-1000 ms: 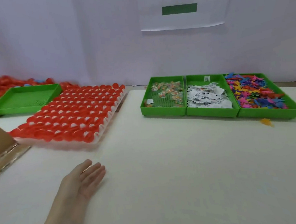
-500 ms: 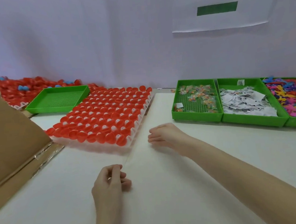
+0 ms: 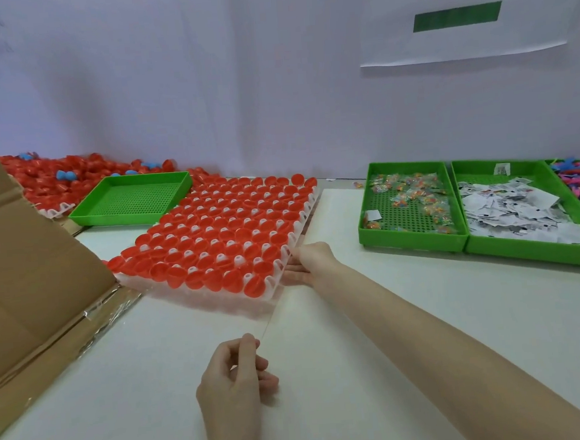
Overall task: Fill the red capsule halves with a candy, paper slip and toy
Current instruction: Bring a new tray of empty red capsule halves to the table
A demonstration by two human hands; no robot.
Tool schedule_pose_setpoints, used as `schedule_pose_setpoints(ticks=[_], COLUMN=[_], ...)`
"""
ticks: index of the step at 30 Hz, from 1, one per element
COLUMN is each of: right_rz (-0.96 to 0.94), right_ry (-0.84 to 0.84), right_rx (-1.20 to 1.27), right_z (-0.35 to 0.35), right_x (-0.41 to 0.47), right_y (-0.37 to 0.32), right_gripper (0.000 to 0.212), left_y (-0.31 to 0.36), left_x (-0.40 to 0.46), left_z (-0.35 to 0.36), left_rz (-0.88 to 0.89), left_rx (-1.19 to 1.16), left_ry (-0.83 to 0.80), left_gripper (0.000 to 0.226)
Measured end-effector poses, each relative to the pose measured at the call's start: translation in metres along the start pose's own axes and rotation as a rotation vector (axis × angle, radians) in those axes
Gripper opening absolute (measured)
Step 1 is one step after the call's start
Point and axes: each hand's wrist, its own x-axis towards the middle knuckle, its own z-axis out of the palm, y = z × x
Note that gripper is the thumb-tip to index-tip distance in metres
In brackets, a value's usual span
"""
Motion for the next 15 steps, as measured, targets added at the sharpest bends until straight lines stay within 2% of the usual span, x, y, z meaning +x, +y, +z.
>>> schedule_pose_setpoints(ticks=[7, 10, 15], right_rz=[0.051, 0.033, -0.009], right_ry=[-0.047, -0.028, -0.043], right_rx=[-0.021, -0.089, -0.133], right_z=[0.0, 0.002, 0.005], right_x=[-0.013, -0.017, -0.029], right_y=[0.008, 0.017, 0.035], right_gripper=[0.023, 0.027, 0.03], left_y=[0.001, 0.001, 0.004], left_x=[-0.004, -0.009, -0.018], left_z=[-0.004, -0.004, 0.0], left_rz=[0.107, 0.221, 0.454], left_rx=[-0.089, -0.12, -0.17], left_ry=[0.057, 0.121, 0.273], left_gripper=[0.028, 0.031, 0.019])
